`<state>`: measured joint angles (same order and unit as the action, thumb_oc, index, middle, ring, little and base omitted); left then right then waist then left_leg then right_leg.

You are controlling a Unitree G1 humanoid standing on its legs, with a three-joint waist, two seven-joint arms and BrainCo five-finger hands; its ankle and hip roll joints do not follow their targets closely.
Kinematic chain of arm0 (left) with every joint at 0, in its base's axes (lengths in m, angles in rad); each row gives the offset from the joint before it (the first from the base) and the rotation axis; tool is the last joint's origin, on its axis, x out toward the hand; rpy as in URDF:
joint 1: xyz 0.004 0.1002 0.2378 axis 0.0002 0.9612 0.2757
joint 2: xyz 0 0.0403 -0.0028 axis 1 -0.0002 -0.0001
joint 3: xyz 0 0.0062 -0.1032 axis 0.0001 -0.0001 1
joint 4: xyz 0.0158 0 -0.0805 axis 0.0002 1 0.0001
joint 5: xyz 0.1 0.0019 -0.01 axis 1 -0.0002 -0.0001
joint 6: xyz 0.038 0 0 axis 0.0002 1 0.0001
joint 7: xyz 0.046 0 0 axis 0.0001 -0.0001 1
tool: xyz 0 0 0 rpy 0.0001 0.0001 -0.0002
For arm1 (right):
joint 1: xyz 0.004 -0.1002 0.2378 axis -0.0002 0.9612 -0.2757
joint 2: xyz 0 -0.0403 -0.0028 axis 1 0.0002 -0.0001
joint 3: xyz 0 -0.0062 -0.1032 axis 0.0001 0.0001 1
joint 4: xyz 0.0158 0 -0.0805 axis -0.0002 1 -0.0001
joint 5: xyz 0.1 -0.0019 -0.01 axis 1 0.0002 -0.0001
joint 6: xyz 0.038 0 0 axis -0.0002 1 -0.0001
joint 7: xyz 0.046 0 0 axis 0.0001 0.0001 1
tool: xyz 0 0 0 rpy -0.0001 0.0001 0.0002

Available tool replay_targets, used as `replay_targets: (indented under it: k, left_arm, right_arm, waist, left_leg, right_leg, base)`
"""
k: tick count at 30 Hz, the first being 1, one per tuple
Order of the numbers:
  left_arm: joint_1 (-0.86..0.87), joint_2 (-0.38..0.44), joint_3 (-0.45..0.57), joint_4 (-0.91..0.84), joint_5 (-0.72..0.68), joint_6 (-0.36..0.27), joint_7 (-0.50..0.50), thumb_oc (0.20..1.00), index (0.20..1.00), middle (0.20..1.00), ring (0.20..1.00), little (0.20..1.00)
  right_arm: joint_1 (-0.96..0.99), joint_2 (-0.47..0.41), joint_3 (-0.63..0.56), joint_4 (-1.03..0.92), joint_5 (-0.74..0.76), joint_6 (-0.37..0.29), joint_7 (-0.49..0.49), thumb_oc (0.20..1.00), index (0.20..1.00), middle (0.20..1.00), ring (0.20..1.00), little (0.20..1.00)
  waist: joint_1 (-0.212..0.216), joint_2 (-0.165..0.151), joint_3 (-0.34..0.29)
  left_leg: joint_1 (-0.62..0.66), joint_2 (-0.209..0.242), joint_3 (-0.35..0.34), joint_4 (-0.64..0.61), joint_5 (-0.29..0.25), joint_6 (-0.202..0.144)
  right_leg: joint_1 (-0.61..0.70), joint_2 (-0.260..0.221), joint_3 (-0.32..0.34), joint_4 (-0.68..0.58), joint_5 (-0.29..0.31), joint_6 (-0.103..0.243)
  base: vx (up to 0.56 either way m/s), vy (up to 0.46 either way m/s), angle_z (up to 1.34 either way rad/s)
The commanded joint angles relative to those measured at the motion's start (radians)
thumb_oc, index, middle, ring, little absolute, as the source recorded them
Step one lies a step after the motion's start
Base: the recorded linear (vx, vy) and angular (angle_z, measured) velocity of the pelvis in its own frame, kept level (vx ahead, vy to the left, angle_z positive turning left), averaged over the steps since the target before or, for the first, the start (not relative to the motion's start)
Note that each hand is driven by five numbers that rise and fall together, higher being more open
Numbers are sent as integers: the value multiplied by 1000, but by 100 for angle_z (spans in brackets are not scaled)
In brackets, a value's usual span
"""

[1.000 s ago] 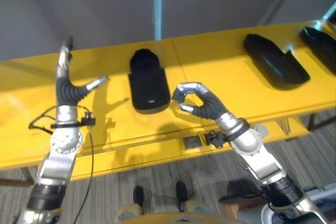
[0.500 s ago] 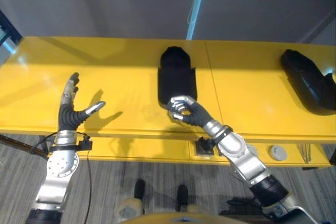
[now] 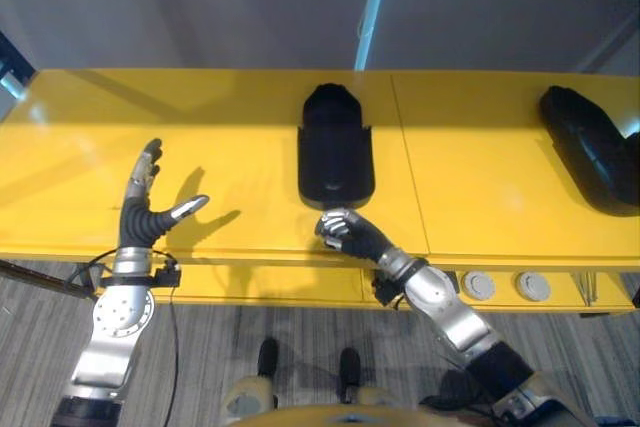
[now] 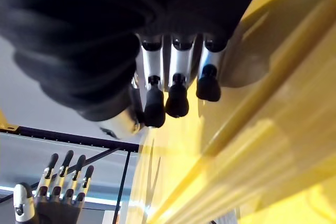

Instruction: Move parts from the plastic box to the shelf.

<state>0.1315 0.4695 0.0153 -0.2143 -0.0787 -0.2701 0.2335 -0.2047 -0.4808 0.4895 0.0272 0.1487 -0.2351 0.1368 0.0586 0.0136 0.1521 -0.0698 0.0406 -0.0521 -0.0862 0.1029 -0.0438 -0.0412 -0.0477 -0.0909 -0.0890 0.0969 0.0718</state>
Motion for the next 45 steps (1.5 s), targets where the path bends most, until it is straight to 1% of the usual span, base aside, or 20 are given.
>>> replay_targets:
  k: [1, 11, 15, 20, 21, 22, 23, 24, 25, 31, 33, 35, 38, 39, 40, 41, 42, 43, 44, 45]
  left_arm:
    - [-65, 43, -9, -19, -34, -48, -12, 1000, 1000, 1000, 1000, 1000]
    - [-84, 49, -24, -15, -61, -37, -28, 1000, 1000, 1000, 1000, 1000]
    - [-93, 44, -25, -18, -54, -33, -25, 1000, 1000, 1000, 1000, 1000]
    - [-87, 37, -12, -39, -38, -28, -24, 1000, 1000, 1000, 1000, 1000]
    - [-86, 39, 0, -48, -30, -31, -21, 1000, 1000, 1000, 1000, 1000]
    - [-86, 39, 0, -48, -30, -31, -21, 1000, 1000, 1000, 1000, 1000]
    - [-84, 38, -4, -49, -31, -34, -25, 1000, 1000, 1000, 1000, 1000]
    - [-91, 35, -11, -44, -32, -37, -28, 1000, 1000, 1000, 1000, 1000]
    - [-96, 34, -16, -35, -31, -40, -31, 1000, 1000, 1000, 1000, 1000]
    - [-115, 24, -41, 8, -43, -47, -51, 1000, 1000, 1000, 1000, 1000]
    - [-108, 9, -58, 19, -46, -46, -75, 1000, 1000, 1000, 1000, 1000]
    - [-108, 9, -59, 19, -46, -46, -75, 1000, 1000, 1000, 1000, 1000]
    - [-93, 0, -83, 22, -50, -40, -111, 1000, 1000, 1000, 1000, 1000]
    - [-93, 0, -83, 22, -50, -40, -111, 1000, 1000, 1000, 1000, 1000]
    - [-99, -1, -94, 29, -48, -41, -116, 1000, 1000, 1000, 1000, 1000]
    - [-120, -5, -116, 34, -53, -39, -129, 1000, 1000, 1000, 1000, 1000]
    - [-120, -5, -116, 34, -53, -39, -129, 1000, 1000, 1000, 1000, 1000]
    - [-139, -4, -128, 42, -52, -43, -130, 1000, 1000, 1000, 1000, 1000]
    - [-168, -4, -143, 47, -50, -43, -128, 1000, 1000, 1000, 1000, 1000]
    - [-190, -1, -148, 54, -49, -46, -126, 1000, 1000, 1000, 1000, 1000]
  right_arm:
    - [-97, 28, 23, -19, -34, -33, -39, 200, 200, 200, 200, 200]
    - [-151, 38, 12, 10, -62, -31, -71, 200, 200, 200, 200, 200]
    - [-131, 32, -3, -24, -57, -35, -66, 200, 200, 200, 200, 200]
    - [-22, -6, -72, -181, -6, -60, -28, 200, 200, 200, 200, 200]
    - [29, -27, -127, -267, 17, -84, -18, 548, 548, 548, 548, 548]
    - [29, -27, -127, -267, 17, -84, -18, 548, 548, 548, 548, 548]
    - [67, -36, -164, -310, 35, -91, -11, 1000, 1000, 1000, 1000, 1000]
    - [104, -40, -209, -326, 46, -102, -18, 1000, 1000, 1000, 1000, 1000]
    - [123, -44, -230, -329, 36, -103, -23, 1000, 1000, 1000, 1000, 1000]
    - [185, -65, -302, -329, -6, -98, -37, 1000, 1000, 1000, 1000, 1000]
    - [219, -70, -325, -330, -19, -95, -30, 1000, 1000, 1000, 1000, 1000]
    - [221, -71, -326, -332, -19, -95, -30, 1000, 1000, 1000, 1000, 1000]
    - [298, -73, -376, -344, -49, -92, -28, 1000, 1000, 1000, 1000, 1000]
    - [298, -73, -376, -344, -49, -92, -28, 1000, 1000, 1000, 1000, 1000]
    - [313, -72, -389, -350, -54, -91, -30, 1000, 1000, 1000, 1000, 1000]
    - [347, -67, -418, -355, -66, -94, -37, 1000, 1000, 1000, 1000, 1000]
    - [347, -67, -418, -355, -66, -94, -37, 1000, 1000, 1000, 1000, 1000]
    - [357, -65, -430, -359, -75, -94, -43, 1000, 1000, 1000, 1000, 1000]
    - [360, -59, -447, -356, -97, -96, -54, 1000, 1000, 1000, 1000, 1000]
    - [352, -51, -447, -353, -102, -97, -62, 1000, 1000, 1000, 1000, 1000]
  waist:
    - [18, -40, 8]
    - [37, -38, 9]
    - [29, -39, 7]
    - [1, -43, -1]
    - [-17, -48, -5]
    - [-17, -48, -5]
    - [-23, -48, -13]
    - [-40, -51, -26]
    - [-47, -52, -34]
    - [-79, -53, -76]
    - [-101, -50, -94]
    - [-98, -50, -94]
    - [-142, -44, -101]
    - [-142, -44, -101]
    - [-151, -43, -96]
    - [-184, -43, -81]
    - [-184, -43, -81]
    - [-193, -43, -71]
    - [-221, -44, -49]
    - [-222, -48, -37]
  left_leg:
    - [39, -10, 10, -1, -123, 6]
    - [33, -12, -5, -1, -122, 7]
    - [36, -12, -8, -1, -126, 9]
    - [53, -8, 10, -1, -135, 10]
    - [56, -9, 21, -1, -129, 11]
    - [56, -9, 21, -1, -129, 11]
    - [66, -7, 27, -1, -142, 11]
    - [79, -6, 39, -1, -147, 12]
    - [86, -7, 45, -1, -149, 12]
    - [119, -9, 75, -1, -151, 17]
    - [142, -11, 95, -1, -162, 27]
    - [143, -11, 97, -1, -163, 28]
    - [169, -19, 130, -1, -188, 46]
    - [169, -19, 130, -1, -188, 46]
    - [171, -22, 147, -1, -190, 51]
    - [169, -27, 178, -1, -191, 59]
    - [169, -27, 178, -1, -191, 59]
    - [166, -29, 199, -1, -193, 64]
    - [167, -31, 250, -1, -203, 74]
    - [160, -31, 287, -1, -196, 74]
  right_leg:
    - [41, -26, 9, 2, -83, 32]
    - [40, -26, -3, 2, -87, 31]
    - [42, -25, 1, 2, -89, 30]
    - [49, -22, 15, 2, -91, 30]
    - [47, -23, 20, 2, -82, 31]
    - [47, -23, 20, 2, -82, 31]
    - [54, -23, 25, 2, -89, 34]
    - [62, -25, 32, 2, -87, 36]
    - [68, -26, 34, 2, -85, 37]
    - [85, -33, 51, 6, -71, 40]
    - [84, -32, 84, 18, -68, 42]
    - [83, -32, 86, 19, -69, 42]
    - [73, -33, 146, 27, -64, 56]
    - [73, -33, 146, 27, -64, 56]
    - [61, -35, 168, 30, -55, 64]
    - [28, -39, 200, 42, -32, 81]
    - [28, -39, 200, 42, -32, 81]
    - [5, -37, 224, 48, -19, 91]
    - [-39, -33, 257, 60, 20, 118]
    - [-75, -34, 266, 72, 46, 132]
  base:
    - [0, 0, 0]
    - [11, -3, 1]
    - [0, 0, 0]
    - [-9, 7, -2]
    - [-46, 18, -6]
    - [-15, 19, -4]
    - [14, 21, -8]
    - [7, 32, -12]
    - [-33, 35, -32]
    - [-47, 41, -21]
    - [-44, 73, -29]
    - [4, 41, -31]
    - [-66, 101, -27]
    - [-51, 79, -26]
    - [-172, 104, -62]
    - [-172, 104, -62]
    - [-196, 100, -71]
    - [-192, 85, -73]
    - [-284, 85, -112]
    - [-251, 58, -151]
